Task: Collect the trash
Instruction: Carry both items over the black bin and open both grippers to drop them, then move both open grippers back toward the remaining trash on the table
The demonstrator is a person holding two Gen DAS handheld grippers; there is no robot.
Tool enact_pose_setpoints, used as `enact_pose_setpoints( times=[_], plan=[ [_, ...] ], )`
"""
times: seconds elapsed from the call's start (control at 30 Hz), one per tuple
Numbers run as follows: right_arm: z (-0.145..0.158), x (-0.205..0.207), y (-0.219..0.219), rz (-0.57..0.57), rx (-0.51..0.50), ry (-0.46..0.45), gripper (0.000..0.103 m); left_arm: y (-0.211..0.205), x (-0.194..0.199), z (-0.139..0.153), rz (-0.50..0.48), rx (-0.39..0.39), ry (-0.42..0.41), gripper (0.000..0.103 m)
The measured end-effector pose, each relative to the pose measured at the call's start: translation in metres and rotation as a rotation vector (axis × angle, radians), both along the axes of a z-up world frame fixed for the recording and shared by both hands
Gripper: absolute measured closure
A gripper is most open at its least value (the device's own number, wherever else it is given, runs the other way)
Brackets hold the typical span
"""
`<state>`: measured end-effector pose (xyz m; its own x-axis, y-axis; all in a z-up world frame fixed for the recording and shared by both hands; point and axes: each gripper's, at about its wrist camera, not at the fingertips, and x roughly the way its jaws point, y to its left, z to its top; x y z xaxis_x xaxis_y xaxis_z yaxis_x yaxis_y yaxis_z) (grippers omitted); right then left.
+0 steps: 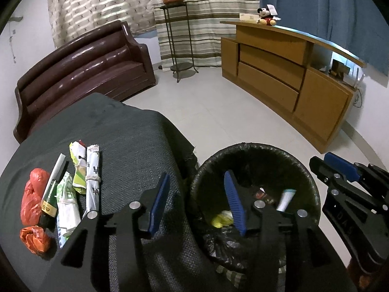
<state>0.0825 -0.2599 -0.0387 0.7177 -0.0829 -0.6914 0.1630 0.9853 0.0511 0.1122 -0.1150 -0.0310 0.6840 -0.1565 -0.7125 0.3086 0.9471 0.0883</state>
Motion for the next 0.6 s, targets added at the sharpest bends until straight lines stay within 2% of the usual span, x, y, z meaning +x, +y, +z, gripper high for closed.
enact_pose_setpoints(
  times=[0.17,0.27,0.6],
  plan=[
    [0.006,-0.002,0.003,0.003,0.0,-0.015,0.076,0.001,0.0,0.005,0.006,-0.008,-0.005,0.053],
    [0.009,-0.005,0.008,0.013,0.0,-0.024,0.071,0.007,-0.003,0.01,0.013,-0.017,-0.01,0.05],
    [0.017,-0.014,0.047,0.088,-0.002,-0.031,0.061,0.051,-0.019,0.02,0.084,-0.021,-0.027,0.043]
  ],
)
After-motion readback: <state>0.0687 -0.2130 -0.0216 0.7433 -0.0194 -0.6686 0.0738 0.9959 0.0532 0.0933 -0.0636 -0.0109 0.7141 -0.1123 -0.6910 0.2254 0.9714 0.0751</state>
